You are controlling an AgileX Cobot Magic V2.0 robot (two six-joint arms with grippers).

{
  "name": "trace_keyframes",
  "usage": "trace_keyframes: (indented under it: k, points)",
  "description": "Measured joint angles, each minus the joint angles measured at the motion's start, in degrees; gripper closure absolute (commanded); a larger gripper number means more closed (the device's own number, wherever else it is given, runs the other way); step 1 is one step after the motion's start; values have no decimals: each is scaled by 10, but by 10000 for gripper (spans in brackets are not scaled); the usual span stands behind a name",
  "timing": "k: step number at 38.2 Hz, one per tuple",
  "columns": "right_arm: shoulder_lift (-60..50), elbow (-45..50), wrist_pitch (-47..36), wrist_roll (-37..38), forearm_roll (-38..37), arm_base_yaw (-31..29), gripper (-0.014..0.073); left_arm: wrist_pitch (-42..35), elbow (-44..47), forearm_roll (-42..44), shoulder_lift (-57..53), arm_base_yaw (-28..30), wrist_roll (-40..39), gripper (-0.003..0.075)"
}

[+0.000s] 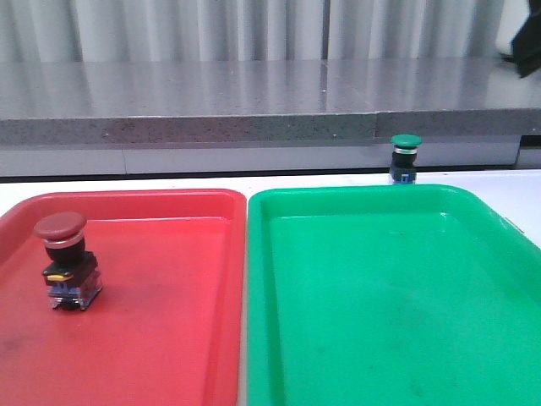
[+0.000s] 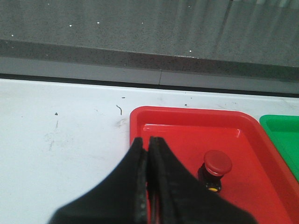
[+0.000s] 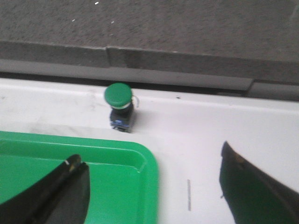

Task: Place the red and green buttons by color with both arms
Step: 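Lower the right gripper onto the green-capped button and grasp it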

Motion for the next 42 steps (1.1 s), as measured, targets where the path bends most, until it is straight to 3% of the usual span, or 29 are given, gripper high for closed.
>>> trace_keyframes:
  k: [8,19,25,35,38,42]
  points:
    - [136,-150,92,21,0,49,4,0,0,0,0,0,0,740]
    - [320,-360,237,123,-42,50,4,0,0,0,0,0,0,740]
    - [394,-433,276,189,-91,50,4,0,0,0,0,0,0,740]
    - [458,-503,292,208,-99,50,6,0,0,0,0,0,0,740]
    - [468,-513,297,208,-98,50,62,0,0,0,0,0,0,740]
    - [476,-518,302,208,-97,50,251,0,0,0,0,0,0,740]
